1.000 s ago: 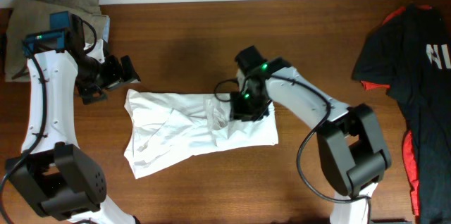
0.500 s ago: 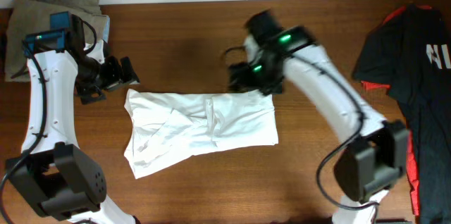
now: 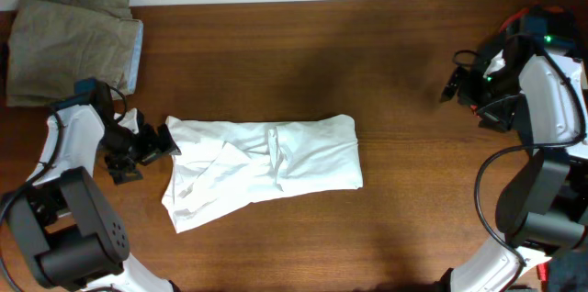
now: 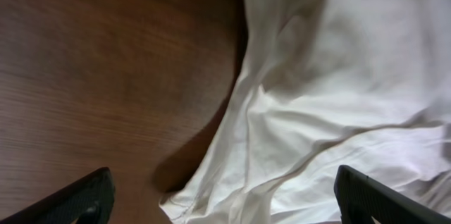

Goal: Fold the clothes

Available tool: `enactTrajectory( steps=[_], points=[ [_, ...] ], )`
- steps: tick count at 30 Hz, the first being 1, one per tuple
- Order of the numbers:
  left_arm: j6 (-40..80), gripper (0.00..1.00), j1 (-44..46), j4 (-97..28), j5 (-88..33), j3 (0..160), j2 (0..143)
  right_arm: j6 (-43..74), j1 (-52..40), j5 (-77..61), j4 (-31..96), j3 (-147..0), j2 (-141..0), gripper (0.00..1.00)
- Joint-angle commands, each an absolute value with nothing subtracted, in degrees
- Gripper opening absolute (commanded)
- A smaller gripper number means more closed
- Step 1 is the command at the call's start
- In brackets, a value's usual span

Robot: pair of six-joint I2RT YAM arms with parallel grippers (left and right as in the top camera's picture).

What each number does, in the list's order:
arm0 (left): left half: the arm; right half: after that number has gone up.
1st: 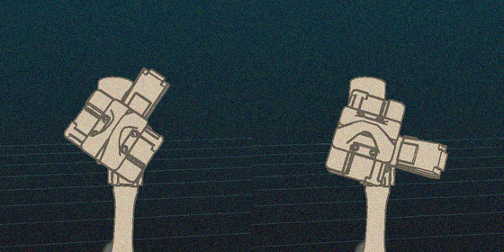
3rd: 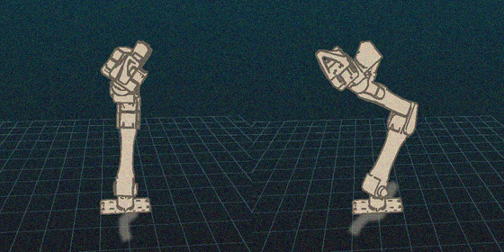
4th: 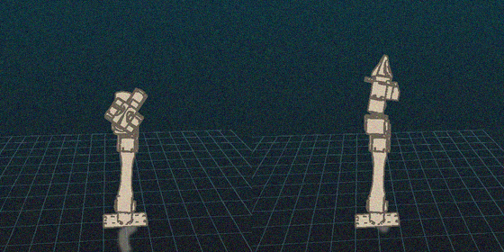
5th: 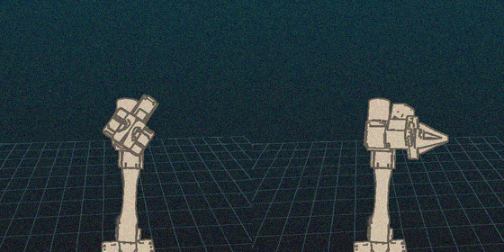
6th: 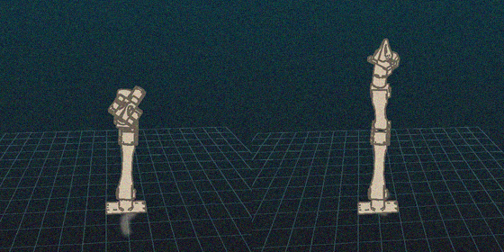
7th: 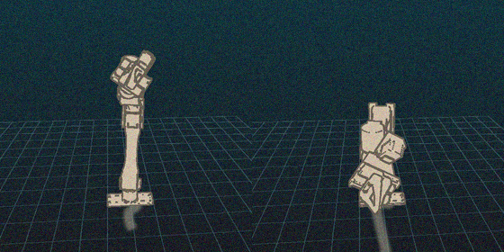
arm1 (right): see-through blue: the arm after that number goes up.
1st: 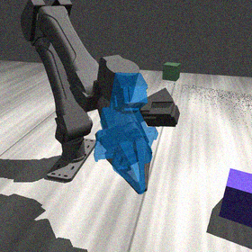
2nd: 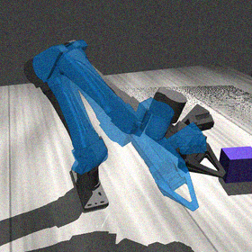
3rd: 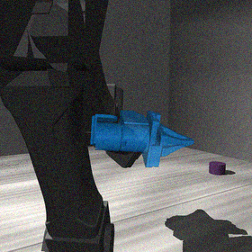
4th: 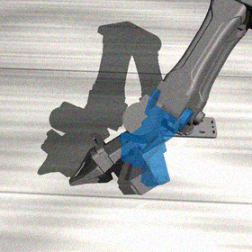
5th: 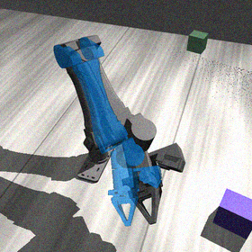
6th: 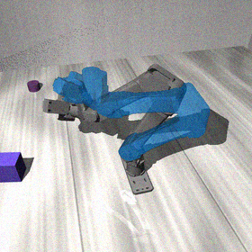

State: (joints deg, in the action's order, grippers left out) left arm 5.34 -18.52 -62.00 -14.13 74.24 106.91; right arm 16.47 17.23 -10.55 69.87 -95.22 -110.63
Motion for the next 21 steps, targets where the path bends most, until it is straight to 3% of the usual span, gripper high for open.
enactTrajectory(
  steps=[1,6,10,19,20,21],
  points=[
    [4.25,0.99,-18.76,-59.13,-14.83,70.28,108.33,16.29,20.01,-8.32,69.89,-95.13,-110.41,0.99],
    [3.57,0.98,-18.76,-55.57,-16.51,63.9,109.08,16.32,20.23,-8.32,69.63,-95.13,-110.41,0.99],
    [2.85,0.89,-18.11,-48.21,-24.69,57.87,109.08,16.29,20.23,-8.32,69.63,-95.13,-110.41,0.99],
    [0.4,0.89,-11.6,-44.58,-27.24,57.78,109.08,16.29,20.23,-8.32,69.63,-95.13,-110.41,0.99],
    [0.38,0.37,-11.62,-44.62,-27.2,57.78,109.08,16.32,20.23,-8.32,69.63,-95.13,-110.41,0.99],
    [0.38,0.15,-11.62,-44.45,-27.22,57.8,109.08,16.29,20.23,-8.32,69.63,-95.13,-110.41,0.99]
  ],
)
